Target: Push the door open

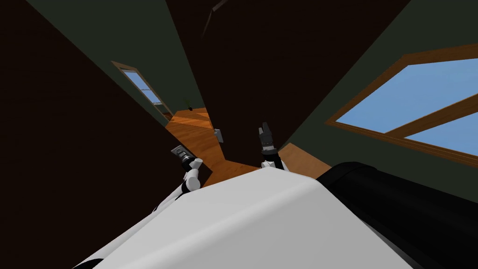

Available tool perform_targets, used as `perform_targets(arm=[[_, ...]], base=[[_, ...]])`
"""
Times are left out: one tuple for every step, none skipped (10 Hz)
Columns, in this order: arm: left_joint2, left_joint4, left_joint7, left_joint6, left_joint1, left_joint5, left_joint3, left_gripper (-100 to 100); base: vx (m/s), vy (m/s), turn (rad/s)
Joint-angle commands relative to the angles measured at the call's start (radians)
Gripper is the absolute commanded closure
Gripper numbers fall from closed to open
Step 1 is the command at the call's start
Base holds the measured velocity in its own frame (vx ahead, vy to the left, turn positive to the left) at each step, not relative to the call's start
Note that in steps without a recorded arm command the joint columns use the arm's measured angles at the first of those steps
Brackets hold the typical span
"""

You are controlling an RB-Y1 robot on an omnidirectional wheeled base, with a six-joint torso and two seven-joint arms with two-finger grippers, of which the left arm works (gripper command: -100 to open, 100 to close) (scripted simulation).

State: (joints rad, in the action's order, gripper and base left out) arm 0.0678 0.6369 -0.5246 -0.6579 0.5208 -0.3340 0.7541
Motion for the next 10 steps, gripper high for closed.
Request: perform_targets(arm=[[0.017,0.022,-0.022,-0.020,-0.003,-0.013,0.038,100],[0.019,0.024,-0.042,-0.030,-0.001,-0.024,0.068,100],[0.019,0.024,-0.042,-0.030,-0.001,-0.024,0.069,100],[0.021,0.025,-0.062,-0.041,0.002,-0.035,0.099,100],[0.021,0.025,-0.062,-0.041,0.002,-0.035,0.099,100],[0.021,0.025,-0.062,-0.041,0.002,-0.035,0.099,100],[0.023,0.027,-0.081,-0.052,0.005,-0.047,0.130,100],[0.023,0.026,-0.081,-0.052,0.005,-0.047,0.130,100],[0.023,0.027,-0.081,-0.052,0.005,-0.047,0.130,100],[0.024,0.029,-0.101,-0.062,0.007,-0.058,0.160,100]], base=[[0.031,0.036,-0.134],[0.044,0.082,-0.244],[0.035,0.067,-0.089],[0.050,0.058,-0.109],[0.036,0.043,-0.082],[0.024,0.026,0.006],[0.032,0.047,-0.115],[0.024,0.043,-0.084],[0.011,0.015,0.012],[0.018,0.028,-0.117]])
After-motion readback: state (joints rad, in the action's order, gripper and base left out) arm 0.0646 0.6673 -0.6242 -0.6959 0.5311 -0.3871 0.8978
